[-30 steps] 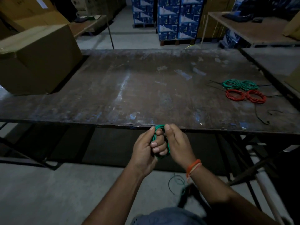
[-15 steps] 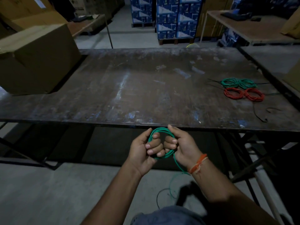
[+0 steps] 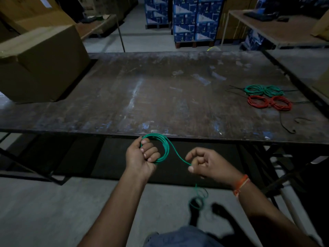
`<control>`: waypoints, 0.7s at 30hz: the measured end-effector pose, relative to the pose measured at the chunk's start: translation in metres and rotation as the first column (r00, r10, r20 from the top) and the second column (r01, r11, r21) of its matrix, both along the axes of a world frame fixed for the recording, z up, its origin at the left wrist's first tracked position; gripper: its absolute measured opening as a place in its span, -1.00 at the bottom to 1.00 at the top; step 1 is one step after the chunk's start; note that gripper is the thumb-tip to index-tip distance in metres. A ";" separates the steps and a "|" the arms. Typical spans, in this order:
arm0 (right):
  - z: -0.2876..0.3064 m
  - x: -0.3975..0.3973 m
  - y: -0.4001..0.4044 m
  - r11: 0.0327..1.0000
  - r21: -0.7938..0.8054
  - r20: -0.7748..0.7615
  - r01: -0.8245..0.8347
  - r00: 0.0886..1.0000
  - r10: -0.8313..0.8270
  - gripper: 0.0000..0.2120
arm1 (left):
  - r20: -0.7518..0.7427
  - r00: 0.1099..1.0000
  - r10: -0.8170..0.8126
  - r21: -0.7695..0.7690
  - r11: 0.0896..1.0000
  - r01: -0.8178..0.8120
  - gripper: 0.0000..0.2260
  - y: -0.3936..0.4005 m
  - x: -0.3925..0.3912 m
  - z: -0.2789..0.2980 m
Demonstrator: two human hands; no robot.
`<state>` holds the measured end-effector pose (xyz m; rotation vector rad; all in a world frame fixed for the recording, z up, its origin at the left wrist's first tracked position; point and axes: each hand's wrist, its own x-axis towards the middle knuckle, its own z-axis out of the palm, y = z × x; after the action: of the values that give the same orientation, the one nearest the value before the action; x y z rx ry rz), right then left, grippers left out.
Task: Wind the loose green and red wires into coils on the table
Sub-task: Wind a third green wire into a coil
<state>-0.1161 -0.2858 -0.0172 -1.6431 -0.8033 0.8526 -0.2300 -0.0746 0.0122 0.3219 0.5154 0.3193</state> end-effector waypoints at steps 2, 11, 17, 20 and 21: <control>-0.004 0.005 -0.010 1.000 -0.013 0.157 0.026 0.987 -0.024 -0.86 | 0.015 0.995 0.095 -0.027 0.995 -0.095 -0.65 0.010 0.000 -0.004; 0.041 -0.020 0.030 0.975 0.197 0.698 -0.105 0.713 -0.064 -0.94 | -0.138 0.981 0.138 0.628 0.778 -0.021 -0.67 -0.038 0.016 -0.013; 0.064 -0.004 0.045 0.979 0.171 0.740 -0.113 0.670 -0.052 -0.92 | -0.210 0.977 -0.020 0.830 0.525 0.189 -0.58 -0.050 0.006 -0.008; 0.065 0.011 0.043 0.981 0.189 0.594 -0.037 0.800 -0.085 -0.86 | -0.240 0.958 -0.160 0.731 0.619 0.287 -0.67 -0.046 0.003 -0.002; 0.062 0.014 0.043 0.981 0.192 0.530 0.002 0.841 -0.105 -0.85 | -0.240 0.946 -0.217 0.683 0.655 0.323 -0.67 -0.045 0.001 0.000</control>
<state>-0.1016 -0.2426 0.0443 -1.7474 -1.1782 0.2491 -0.2288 -0.1194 0.0120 1.1948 0.4491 0.1907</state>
